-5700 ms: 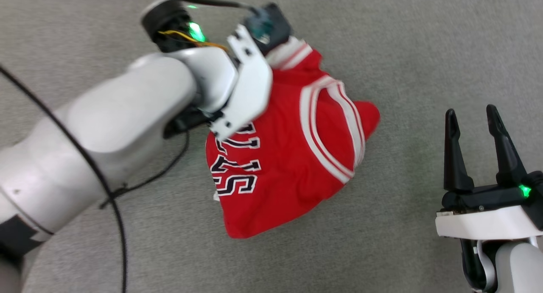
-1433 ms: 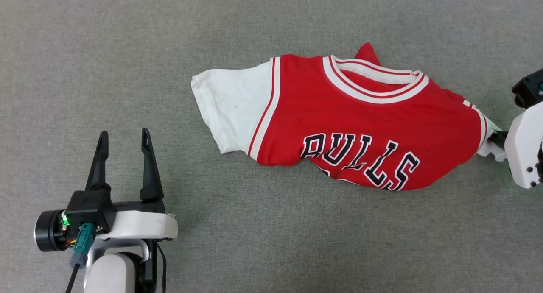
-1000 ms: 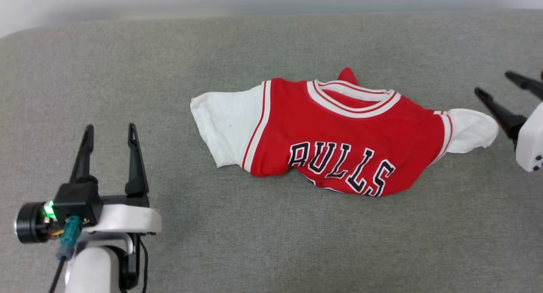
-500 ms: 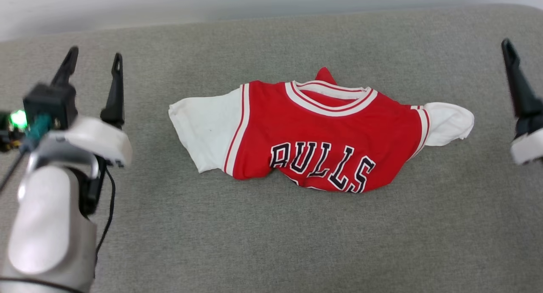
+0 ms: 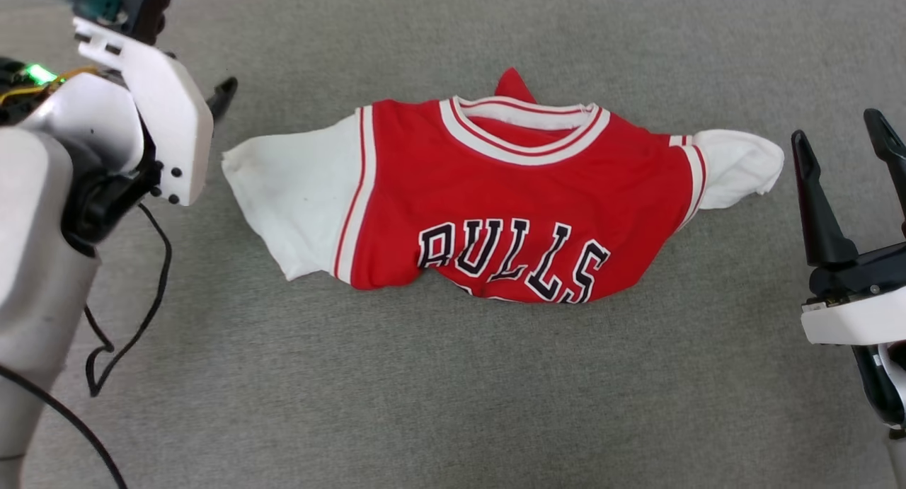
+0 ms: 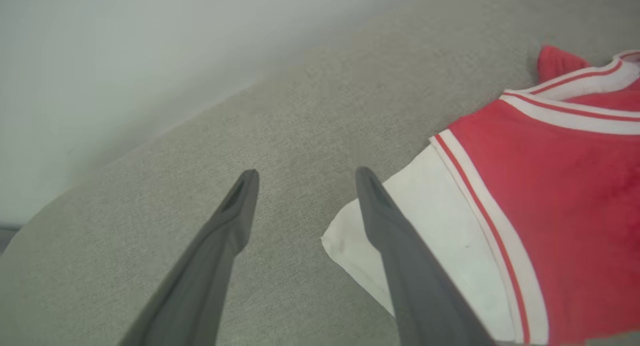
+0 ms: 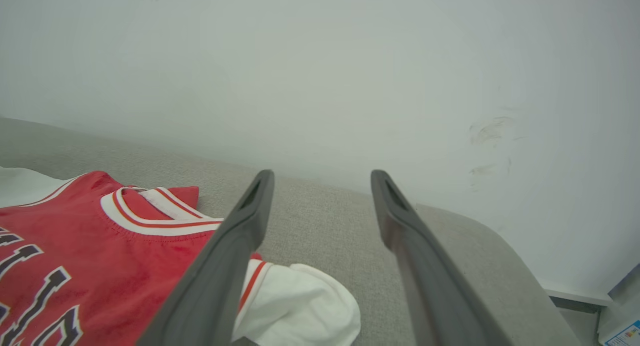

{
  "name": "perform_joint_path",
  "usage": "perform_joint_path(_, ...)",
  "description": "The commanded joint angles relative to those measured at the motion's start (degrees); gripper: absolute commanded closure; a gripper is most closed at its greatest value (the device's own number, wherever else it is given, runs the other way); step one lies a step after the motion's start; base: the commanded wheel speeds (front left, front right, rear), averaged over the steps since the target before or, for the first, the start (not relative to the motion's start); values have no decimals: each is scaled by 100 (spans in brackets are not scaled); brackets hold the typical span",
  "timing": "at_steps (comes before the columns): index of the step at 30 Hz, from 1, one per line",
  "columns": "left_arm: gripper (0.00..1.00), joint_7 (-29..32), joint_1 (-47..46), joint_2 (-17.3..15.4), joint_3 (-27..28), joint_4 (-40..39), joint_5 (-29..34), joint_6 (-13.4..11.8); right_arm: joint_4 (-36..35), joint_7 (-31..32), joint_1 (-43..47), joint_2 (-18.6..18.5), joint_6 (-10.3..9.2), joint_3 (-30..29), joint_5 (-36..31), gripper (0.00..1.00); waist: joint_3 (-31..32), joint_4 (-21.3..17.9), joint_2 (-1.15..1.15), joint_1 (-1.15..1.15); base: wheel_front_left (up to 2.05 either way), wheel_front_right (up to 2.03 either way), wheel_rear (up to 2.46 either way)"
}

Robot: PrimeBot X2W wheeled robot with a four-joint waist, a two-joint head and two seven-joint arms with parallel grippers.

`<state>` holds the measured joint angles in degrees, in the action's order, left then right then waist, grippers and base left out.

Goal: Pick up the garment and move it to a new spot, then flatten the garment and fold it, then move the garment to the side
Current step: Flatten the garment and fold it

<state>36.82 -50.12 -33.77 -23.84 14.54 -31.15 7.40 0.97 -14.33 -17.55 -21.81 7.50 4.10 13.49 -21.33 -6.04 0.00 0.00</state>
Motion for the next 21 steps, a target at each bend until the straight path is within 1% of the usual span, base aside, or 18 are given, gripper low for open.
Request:
perform_joint_path(1,0,145,-109,-48,-97,5,-95,0,-37,19,48,38,-3,-34,-56,0,-141,-94,0,0,0,0,0)
perform_joint_path(3,0,596,-336,-257,-353,79,-388,-1,-95,26,-12,85,-2,-25,-72,0,-266,-158,0,0,0,0,0)
perform_joint_path(6,0,1246,-587,-347,-616,314,-811,1,-138,46,-161,100,-2,49,-92,0,-460,-266,0,0,0,0,0)
perform_joint_path(9,0,1802,-829,-505,-915,487,-988,1,-135,40,-301,75,-2,125,-105,0,-635,-350,0,0,0,0,0)
perform_joint_path(14,0,2320,-946,-516,-1228,865,-1236,1,-19,13,-527,24,-2,236,-67,0,-846,-463,0,0,0,0,0)
perform_joint_path(17,0,2441,-829,-502,-1520,945,-1322,2,74,-21,-617,-6,-3,276,-24,0,-892,-494,0,0,0,0,0)
perform_joint_path(18,22,2450,-808,-503,-1608,952,-1370,2,108,-27,-646,-21,-3,280,-9,0,-895,-496,0,0,0,0,0)
perform_joint_path(19,100,2425,-796,-501,-1685,952,-1413,2,148,-30,-674,-44,-3,271,-3,0,-890,-492,0,0,0,0,0)
perform_joint_path(21,100,2344,-803,-522,-1800,928,-1492,3,211,-39,-737,-99,-3,211,17,0,-848,-467,0,0,0,0,0)
